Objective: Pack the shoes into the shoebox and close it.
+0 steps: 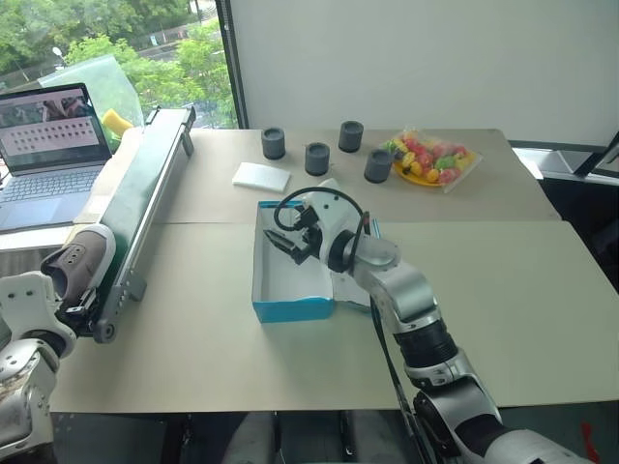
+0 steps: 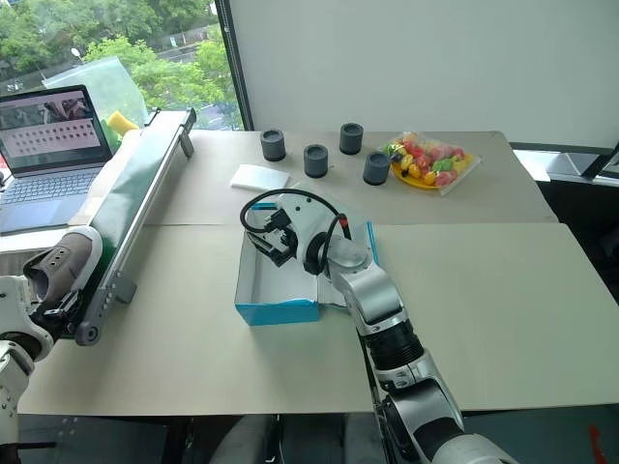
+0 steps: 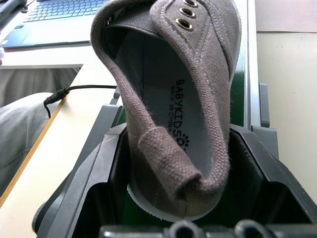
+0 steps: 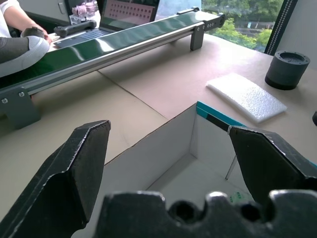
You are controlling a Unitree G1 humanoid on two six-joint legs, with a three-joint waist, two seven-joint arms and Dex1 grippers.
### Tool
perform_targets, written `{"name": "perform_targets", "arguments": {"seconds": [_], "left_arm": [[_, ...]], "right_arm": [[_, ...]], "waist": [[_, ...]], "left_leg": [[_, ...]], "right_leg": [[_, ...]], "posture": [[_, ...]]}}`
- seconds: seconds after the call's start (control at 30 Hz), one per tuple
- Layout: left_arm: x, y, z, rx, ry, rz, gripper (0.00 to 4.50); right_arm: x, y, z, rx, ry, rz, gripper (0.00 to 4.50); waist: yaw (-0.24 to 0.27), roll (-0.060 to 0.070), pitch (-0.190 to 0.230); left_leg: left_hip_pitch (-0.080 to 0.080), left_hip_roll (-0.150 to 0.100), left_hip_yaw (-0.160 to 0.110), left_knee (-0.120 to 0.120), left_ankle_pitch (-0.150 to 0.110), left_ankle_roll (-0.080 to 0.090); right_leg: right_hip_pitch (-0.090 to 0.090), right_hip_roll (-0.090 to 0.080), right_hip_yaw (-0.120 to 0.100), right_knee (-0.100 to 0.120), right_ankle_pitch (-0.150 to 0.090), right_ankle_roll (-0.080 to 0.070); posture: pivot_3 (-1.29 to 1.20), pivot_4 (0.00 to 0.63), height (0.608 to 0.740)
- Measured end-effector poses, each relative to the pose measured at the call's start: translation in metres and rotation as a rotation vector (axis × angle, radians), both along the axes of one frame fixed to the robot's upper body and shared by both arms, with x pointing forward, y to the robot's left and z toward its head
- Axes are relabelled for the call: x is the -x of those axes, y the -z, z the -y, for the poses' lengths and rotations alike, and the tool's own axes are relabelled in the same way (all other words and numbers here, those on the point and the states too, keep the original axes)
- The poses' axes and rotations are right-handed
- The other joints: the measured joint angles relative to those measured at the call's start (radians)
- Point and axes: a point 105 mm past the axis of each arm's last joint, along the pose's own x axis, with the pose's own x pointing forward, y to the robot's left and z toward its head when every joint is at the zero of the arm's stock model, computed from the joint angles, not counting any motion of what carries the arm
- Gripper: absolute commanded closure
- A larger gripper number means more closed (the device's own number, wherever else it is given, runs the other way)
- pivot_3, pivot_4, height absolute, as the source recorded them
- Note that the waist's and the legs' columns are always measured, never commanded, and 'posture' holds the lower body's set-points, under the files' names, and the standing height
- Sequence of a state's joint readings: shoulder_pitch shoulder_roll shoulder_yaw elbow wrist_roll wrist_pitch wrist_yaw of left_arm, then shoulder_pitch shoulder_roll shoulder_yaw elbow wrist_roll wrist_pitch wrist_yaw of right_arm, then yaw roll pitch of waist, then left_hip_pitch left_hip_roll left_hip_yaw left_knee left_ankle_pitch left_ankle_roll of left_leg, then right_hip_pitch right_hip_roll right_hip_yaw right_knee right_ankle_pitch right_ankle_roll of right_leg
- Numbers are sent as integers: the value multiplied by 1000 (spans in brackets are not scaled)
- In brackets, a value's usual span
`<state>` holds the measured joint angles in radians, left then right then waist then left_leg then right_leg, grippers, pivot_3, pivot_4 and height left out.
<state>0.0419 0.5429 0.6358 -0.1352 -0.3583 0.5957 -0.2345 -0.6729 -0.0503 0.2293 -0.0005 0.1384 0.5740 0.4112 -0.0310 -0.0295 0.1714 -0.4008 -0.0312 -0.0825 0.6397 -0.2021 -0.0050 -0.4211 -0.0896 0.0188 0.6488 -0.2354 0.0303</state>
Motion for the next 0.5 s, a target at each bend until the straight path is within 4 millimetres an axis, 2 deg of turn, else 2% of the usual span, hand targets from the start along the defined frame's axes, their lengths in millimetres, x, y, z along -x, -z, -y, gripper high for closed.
{"name": "perform_targets", "arguments": {"seconds": [0.07,0.17,0.2,0.27,0.4,0.47,0.5], "left_arm": [[-8,-10,9,10,-17,68,2138],[-20,-40,31,-18,2,193,2138],[-26,-55,44,-34,15,249,2138],[-32,-68,65,-31,45,315,2138],[-44,-69,109,22,133,342,2138],[-50,-68,142,57,221,347,2138],[-51,-67,168,72,303,341,2138]], "right_arm": [[-2,-1,0,2,2,-2,0],[-2,-5,-2,-1,-3,7,0],[-2,-5,-3,-7,-5,4,0],[-4,-2,-3,-10,0,-9,0],[-5,-7,-8,-170,-22,-147,0],[-6,-16,-6,-357,-72,-334,0],[-7,-20,-1,-447,-110,-441,0]], "waist": [[2,-3,0],[4,-4,-1],[4,-4,-1],[5,-4,-1],[-1,-4,-1],[0,-4,-1],[8,-4,-1]], "left_leg": [[-1,0,0,0,0,0],[-4,0,0,0,0,0],[-4,0,0,0,0,-1],[-4,-1,1,0,-1,-1],[-4,-1,1,0,-1,-1],[-4,0,1,0,-1,-1],[-5,0,1,1,-1,0]], "right_leg": [[-1,0,0,0,0,0],[-2,0,0,-1,1,0],[-2,0,0,-1,1,0],[-2,-1,1,-2,1,1],[-3,1,1,-1,1,0],[-2,1,2,-1,1,1],[-1,0,1,-2,1,1]], "posture": [[0,150,731],[0,150,731],[0,150,731],[0,150,731],[0,150,731],[0,150,731],[0,150,731]]}}
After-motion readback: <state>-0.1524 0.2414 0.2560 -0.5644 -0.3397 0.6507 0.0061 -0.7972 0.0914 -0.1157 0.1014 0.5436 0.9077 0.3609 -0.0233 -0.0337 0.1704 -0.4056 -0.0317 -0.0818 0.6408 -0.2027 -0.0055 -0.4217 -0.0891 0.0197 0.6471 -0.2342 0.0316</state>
